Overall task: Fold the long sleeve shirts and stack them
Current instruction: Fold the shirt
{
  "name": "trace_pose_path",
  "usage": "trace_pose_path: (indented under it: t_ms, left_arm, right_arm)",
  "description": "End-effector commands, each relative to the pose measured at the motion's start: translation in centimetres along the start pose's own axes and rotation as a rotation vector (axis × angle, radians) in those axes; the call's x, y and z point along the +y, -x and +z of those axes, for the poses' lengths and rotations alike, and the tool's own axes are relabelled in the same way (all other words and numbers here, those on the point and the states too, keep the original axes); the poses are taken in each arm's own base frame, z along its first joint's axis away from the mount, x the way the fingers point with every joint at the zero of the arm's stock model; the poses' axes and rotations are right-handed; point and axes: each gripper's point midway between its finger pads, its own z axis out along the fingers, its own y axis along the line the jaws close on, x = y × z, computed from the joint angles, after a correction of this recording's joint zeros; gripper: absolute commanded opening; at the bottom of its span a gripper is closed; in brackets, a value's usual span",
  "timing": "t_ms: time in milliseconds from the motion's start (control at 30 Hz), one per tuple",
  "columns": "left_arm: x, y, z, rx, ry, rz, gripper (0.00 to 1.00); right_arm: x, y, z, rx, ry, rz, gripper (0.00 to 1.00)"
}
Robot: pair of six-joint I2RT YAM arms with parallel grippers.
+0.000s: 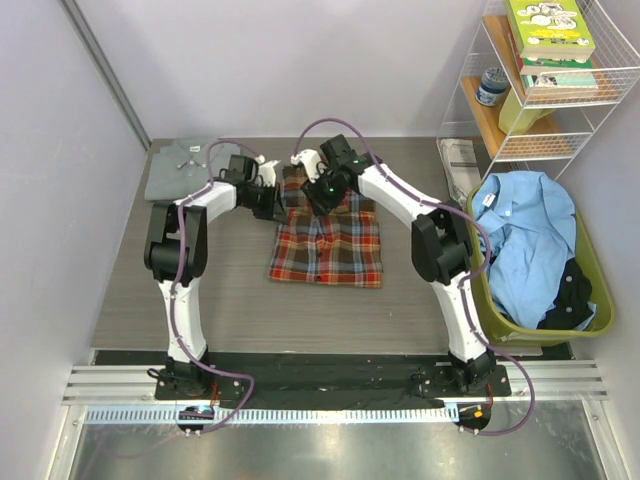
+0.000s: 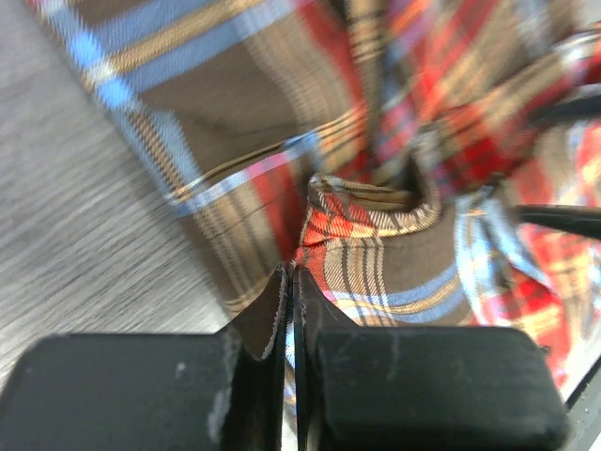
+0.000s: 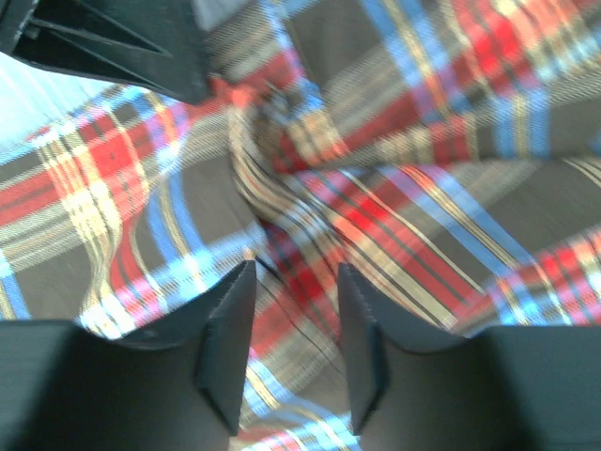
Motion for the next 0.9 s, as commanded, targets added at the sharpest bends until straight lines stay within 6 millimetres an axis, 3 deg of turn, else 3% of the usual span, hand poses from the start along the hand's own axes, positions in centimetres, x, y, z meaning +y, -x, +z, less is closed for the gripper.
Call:
trace_pose_path:
  t_ms: [0,100,233,300,367,400,467,533,600,633,667,700,733,767,800,833,867]
  left_arm:
    - [0.8,0.8,0.0,-0.005,0.056,-0.025,0.01]
    - [1.2,0.4,0.3,0.017,0.072,-0.045,0.04]
    - [1.4,0.3,0.4,0.031,0.093,-0.055,0.08]
    - [1.4,0.2,0.5,0.037,0.095,-0.066,0.11]
    - [1.5,0.2,0.4,0.040,0.102,-0.078,0.17]
    - [1.3,0.4,0.0,0.039,0.109,-0.079,0.27]
    - [1.7,0.9,-1.3,0.011,0.141,-0.074,0.36]
    - [-0.2,2.9,-4.3,-0.091,0.075,-0.041,0.53]
    - [-1.6,4.2,-7.4,-0.166,0.021,-0.007,0.68]
    - [-3.5,4.1,-9.5,-0.186,0.000,0.032,0.71]
    - [-4.8,3.7,-10.3,-0.185,-0.038,0.084,0.75]
    - [-6.4,2.8,-11.0,-0.175,-0.097,0.083,0.86]
    - [-8.6,2.5,-12.7,-0.198,-0.139,0.110,0.90]
    - [-9.4,-0.1,-12.2,-0.150,-0.189,0.069,0.92]
    - [-10.8,-1.2,-12.5,-0.133,-0.240,0.043,0.99]
    - [-13.3,-2.7,-12.3,-0.095,-0.329,0.042,1.00]
    - [-14.4,-5.2,-12.0,-0.058,-0.365,0.019,1.00]
  right_arm:
    - [-2.7,2.7,-6.7,-0.097,-0.099,0.075,0.49]
    - [-3.0,2.1,-9.2,-0.110,-0.096,0.135,0.54]
    - [-1.3,-1.0,-10.4,-0.043,-0.039,0.228,0.49]
    - [-0.1,-3.8,-9.7,0.012,0.000,0.288,0.46]
    - [0.3,-5.3,-9.3,0.032,0.004,0.313,0.44]
    - [0.2,-6.9,-8.5,0.056,-0.003,0.328,0.44]
    - [-1.3,-8.3,-8.5,0.071,-0.044,0.351,0.43]
    - [-1.4,-7.8,-9.4,0.025,0.017,0.419,0.44]
    - [-1.9,-6.7,-11.7,-0.057,0.050,0.474,0.49]
    - [-0.8,-5.7,-12.5,-0.100,0.110,0.507,0.52]
    - [0.6,-5.6,-13.7,-0.126,0.139,0.519,0.57]
    - [1.3,-4.3,-14.4,-0.202,0.170,0.506,0.61]
    - [2.3,-3.8,-15.0,-0.244,0.207,0.538,0.71]
    - [5.1,-4.4,-15.8,-0.265,0.297,0.635,0.86]
    - [5.6,-2.9,-16.1,-0.357,0.330,0.622,0.91]
    - [6.7,-2.8,-16.1,-0.378,0.368,0.649,0.93]
    - [8.7,-4.1,-15.6,-0.349,0.437,0.755,0.95]
